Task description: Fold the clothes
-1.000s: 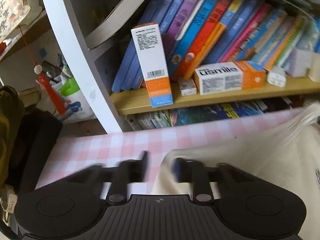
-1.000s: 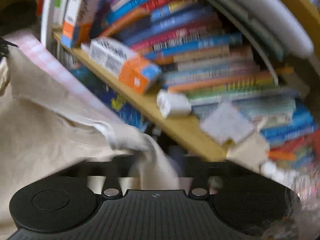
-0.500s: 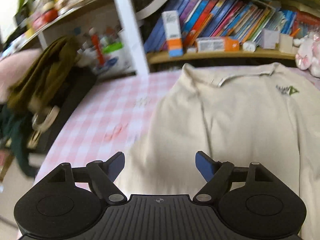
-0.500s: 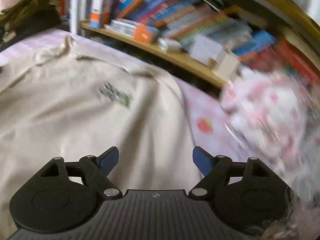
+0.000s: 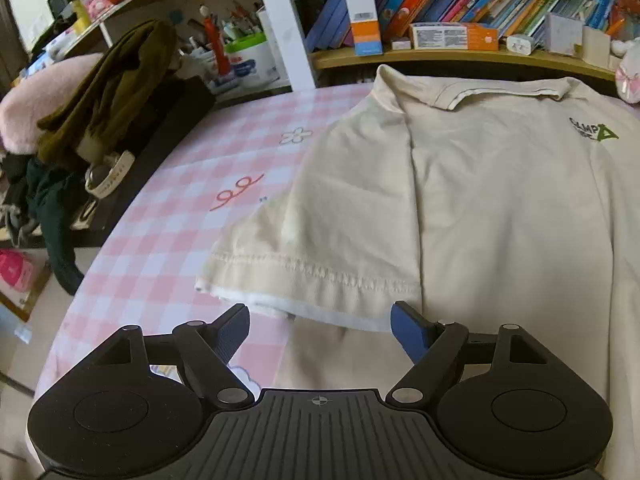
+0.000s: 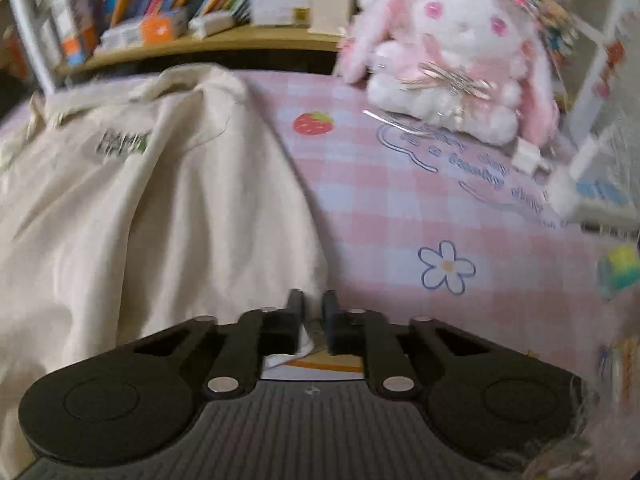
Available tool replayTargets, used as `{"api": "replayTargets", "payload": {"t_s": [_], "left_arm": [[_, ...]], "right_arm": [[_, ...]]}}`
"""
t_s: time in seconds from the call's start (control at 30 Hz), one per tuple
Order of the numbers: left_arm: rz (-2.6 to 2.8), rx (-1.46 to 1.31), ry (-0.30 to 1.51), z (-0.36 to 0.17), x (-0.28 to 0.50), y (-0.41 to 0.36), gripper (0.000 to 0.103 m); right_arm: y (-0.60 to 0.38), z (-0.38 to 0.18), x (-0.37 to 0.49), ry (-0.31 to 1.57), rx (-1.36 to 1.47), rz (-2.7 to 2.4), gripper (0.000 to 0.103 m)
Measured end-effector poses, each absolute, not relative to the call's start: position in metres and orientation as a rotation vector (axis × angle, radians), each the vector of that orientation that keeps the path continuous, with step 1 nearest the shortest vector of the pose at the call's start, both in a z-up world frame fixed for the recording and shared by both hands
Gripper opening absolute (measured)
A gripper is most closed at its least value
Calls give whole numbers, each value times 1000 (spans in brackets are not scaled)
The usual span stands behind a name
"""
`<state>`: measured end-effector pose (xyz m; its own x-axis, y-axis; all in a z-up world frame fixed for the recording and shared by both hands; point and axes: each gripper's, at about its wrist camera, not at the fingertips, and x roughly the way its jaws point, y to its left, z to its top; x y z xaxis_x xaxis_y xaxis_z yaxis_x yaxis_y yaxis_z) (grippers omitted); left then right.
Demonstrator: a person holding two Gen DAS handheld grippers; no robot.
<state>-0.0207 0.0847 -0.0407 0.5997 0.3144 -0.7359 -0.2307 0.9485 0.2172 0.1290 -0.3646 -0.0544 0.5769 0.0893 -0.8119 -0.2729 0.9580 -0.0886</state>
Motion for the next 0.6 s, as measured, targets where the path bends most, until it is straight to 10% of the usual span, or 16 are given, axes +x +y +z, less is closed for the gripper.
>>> {"api": "replayTargets", "payload": {"t_s": [0.37, 0.5, 0.6], "left_arm": [[339, 106, 910, -37, -30, 84, 80], [321, 157, 874, -24, -33, 80, 80], [305, 163, 854, -18, -27, 84, 80]], "right_arm": [[-365, -30, 203, 706, -765, -24, 5], [-361, -46, 221, 744, -795, -17, 51], [-356, -36, 200, 713, -690, 40, 51]]}}
